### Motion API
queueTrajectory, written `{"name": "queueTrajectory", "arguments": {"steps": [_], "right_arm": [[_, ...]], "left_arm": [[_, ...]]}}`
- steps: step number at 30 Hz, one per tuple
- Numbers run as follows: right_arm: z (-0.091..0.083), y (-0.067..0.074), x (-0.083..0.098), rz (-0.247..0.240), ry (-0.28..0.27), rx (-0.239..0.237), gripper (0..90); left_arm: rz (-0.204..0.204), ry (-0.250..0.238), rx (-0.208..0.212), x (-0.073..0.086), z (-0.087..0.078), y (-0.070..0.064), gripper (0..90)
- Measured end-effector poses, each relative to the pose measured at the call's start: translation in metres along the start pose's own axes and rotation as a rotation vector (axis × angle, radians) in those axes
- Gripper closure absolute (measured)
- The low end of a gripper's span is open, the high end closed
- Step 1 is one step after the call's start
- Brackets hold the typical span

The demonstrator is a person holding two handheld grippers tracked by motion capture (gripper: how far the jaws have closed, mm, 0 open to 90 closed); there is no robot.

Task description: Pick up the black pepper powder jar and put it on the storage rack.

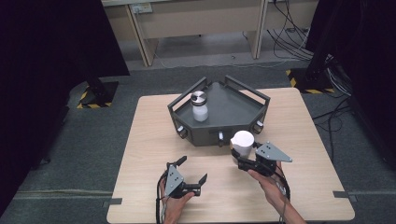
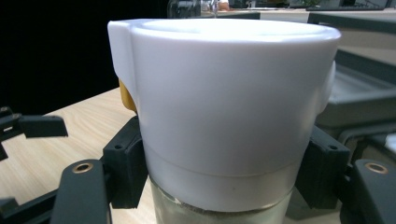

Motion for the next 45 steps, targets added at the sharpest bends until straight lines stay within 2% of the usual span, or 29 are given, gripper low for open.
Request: {"name": "queueTrajectory", "arguments": {"steps": [5,12,24,28,41,45], "right_arm": [[0.003,-0.003,-0.018,0.012,0.003,-0.016,30.4],[0.009,0.0,-0.039,-0.038,-0.015,0.0,30.4],[0.025,-0.003,-0.076,-0.024,-0.029,0.002,30.5],[0.038,-0.005,-0.086,-0.027,-0.02,0.027,30.4],[0.072,-0.012,-0.101,-0.041,-0.014,0.073,30.4],[0.084,-0.013,-0.102,-0.009,-0.012,0.086,30.5]], "left_arm": [[-0.001,0.005,0.004,0.0,0.001,0.001,0.8],[-0.007,0.007,0.005,0.0,0.002,0.002,0.7],[-0.01,0.009,0.007,0.001,0.003,0.002,0.8],[-0.011,0.008,0.004,0.001,0.003,0.002,0.8],[-0.02,0.002,-0.002,0.001,0.002,0.004,0.8],[-0.015,0.005,-0.001,0.001,0.001,0.004,0.8]]}}
Point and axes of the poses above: each handheld gripper's, and its own axes: z roughly forward along the jaws, x roughly out of its underside, y roughly to its left, the point moved 7 cm from there along z, roughly forward along the jaws, and after that the axes turned 8 degrees about x, right-handed, at the moved point
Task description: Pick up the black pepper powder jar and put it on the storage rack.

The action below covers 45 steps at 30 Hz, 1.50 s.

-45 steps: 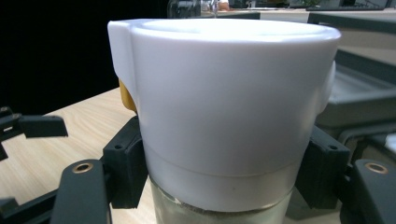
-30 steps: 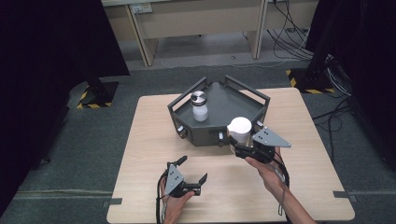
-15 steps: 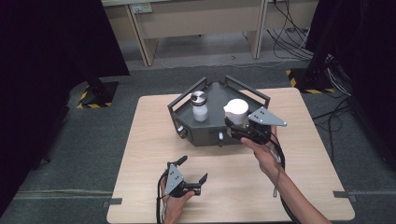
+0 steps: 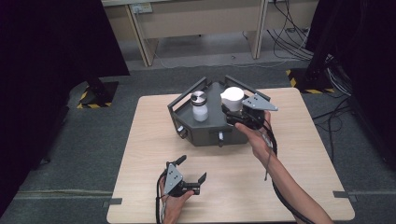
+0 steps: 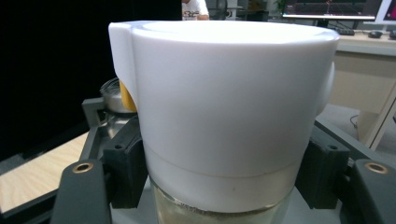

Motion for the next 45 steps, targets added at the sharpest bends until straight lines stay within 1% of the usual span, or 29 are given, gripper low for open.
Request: {"name": "queueTrajectory", "arguments": {"steps": [2,5,9,13,17,21,24,30,35,39,45], "right_arm": [[0.005,0.002,0.0,-0.004,-0.003,0.008,30.4],[0.013,0.003,-0.001,0.01,0.0,0.017,30.5],[0.023,0.007,-0.001,-0.01,0.007,0.048,30.5],[0.034,0.007,0.0,-0.005,0.013,0.07,30.5],[0.042,0.008,0.003,0.013,0.023,0.09,30.4],[0.048,0.009,0.007,0.011,0.034,0.1,30.4],[0.051,0.009,0.01,0.011,0.038,0.107,30.5],[0.054,0.009,0.015,0.023,0.027,0.112,30.4],[0.055,0.011,0.016,0.007,0.026,0.113,30.4],[0.055,0.013,0.018,-0.016,0.015,0.114,30.4],[0.054,0.014,0.018,-0.013,0.019,0.118,30.2]], "left_arm": [[0.002,0.001,0.0,0.0,0.0,0.0,0.8],[0.002,0.0,0.0,0.0,0.0,0.0,0.8],[0.007,0.004,0.003,0.0,0.001,-0.001,0.8],[0.011,0.003,0.001,0.0,0.0,-0.001,0.9],[0.006,-0.002,-0.005,0.0,-0.001,-0.001,0.9],[0.008,-0.002,-0.005,0.0,-0.001,-0.001,1.0],[0.006,-0.001,-0.006,0.0,-0.001,-0.001,1.1],[0.003,-0.001,-0.01,0.0,-0.002,-0.001,1.1],[0.002,0.001,-0.008,0.0,-0.001,-0.001,1.1],[0.003,0.001,-0.007,0.0,-0.001,-0.001,1.1],[0.005,-0.001,-0.008,0.0,-0.002,-0.003,1.1]]}}
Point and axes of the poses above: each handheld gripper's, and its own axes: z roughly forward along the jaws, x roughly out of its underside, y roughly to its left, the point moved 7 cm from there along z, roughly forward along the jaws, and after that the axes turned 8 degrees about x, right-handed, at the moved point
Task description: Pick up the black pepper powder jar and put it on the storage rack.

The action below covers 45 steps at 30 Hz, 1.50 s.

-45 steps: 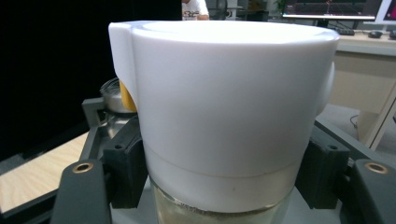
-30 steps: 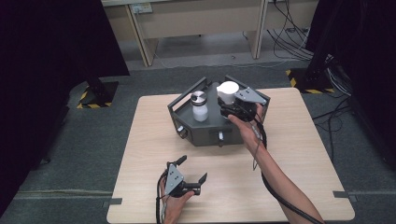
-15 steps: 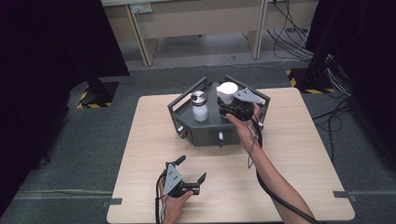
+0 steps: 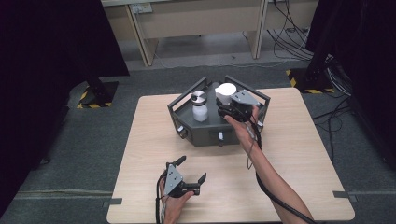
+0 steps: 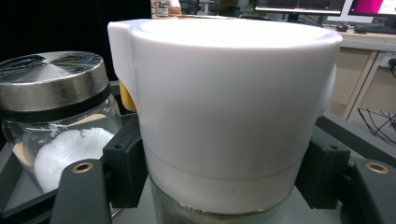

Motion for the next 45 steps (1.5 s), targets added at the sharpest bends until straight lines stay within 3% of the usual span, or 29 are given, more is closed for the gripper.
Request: {"name": "queueTrajectory", "arguments": {"steps": [11,17,25,34,45], "right_arm": [[-0.01,-0.006,0.003,0.057,0.027,0.007,7.0],[-0.024,-0.015,0.008,0.09,-0.003,-0.042,2.1],[-0.045,-0.016,0.016,0.059,-0.043,-0.075,1.0],[-0.064,-0.016,0.025,0.093,-0.07,-0.131,1.0],[-0.088,-0.009,0.037,0.056,-0.095,-0.177,1.0]], "left_arm": [[-0.001,-0.001,-0.004,0.0,-0.001,0.0,1.1],[-0.001,0.002,-0.006,0.0,-0.001,0.0,1.1],[0.001,0.002,-0.01,0.0,-0.001,0.0,1.1],[0.0,0.001,-0.011,0.0,-0.001,0.0,1.1],[-0.006,-0.001,-0.011,0.001,-0.001,0.0,1.1]]}}
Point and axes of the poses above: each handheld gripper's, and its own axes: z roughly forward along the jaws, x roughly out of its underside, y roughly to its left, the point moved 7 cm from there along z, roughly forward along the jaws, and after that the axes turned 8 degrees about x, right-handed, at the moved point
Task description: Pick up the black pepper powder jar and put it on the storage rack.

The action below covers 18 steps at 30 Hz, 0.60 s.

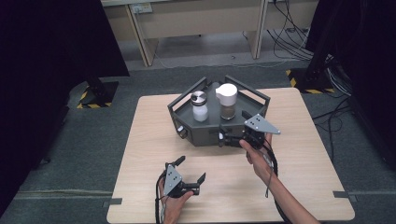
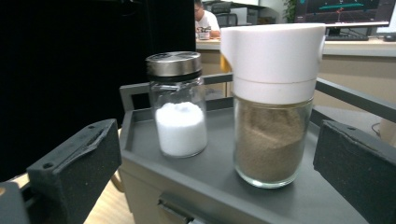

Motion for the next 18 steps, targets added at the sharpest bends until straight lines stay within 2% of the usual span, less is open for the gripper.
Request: {"name": "queueTrajectory", "arguments": {"steps": [4,11,15,18], "right_arm": [[-0.008,0.002,0.005,0.003,-0.002,-0.008,1.0],[-0.021,0.005,0.019,-0.02,0.005,-0.02,1.1],[-0.027,0.006,0.03,-0.009,0.018,-0.022,1.1],[-0.031,0.007,0.037,-0.026,0.031,-0.021,1.1]], "left_arm": [[0.001,0.0,0.0,0.0,0.0,0.0,1.1],[0.003,0.001,0.0,0.0,0.0,-0.001,1.1],[0.002,0.001,0.0,0.0,0.0,-0.001,1.1],[0.001,0.0,-0.001,0.0,0.0,-0.001,1.1]]}}
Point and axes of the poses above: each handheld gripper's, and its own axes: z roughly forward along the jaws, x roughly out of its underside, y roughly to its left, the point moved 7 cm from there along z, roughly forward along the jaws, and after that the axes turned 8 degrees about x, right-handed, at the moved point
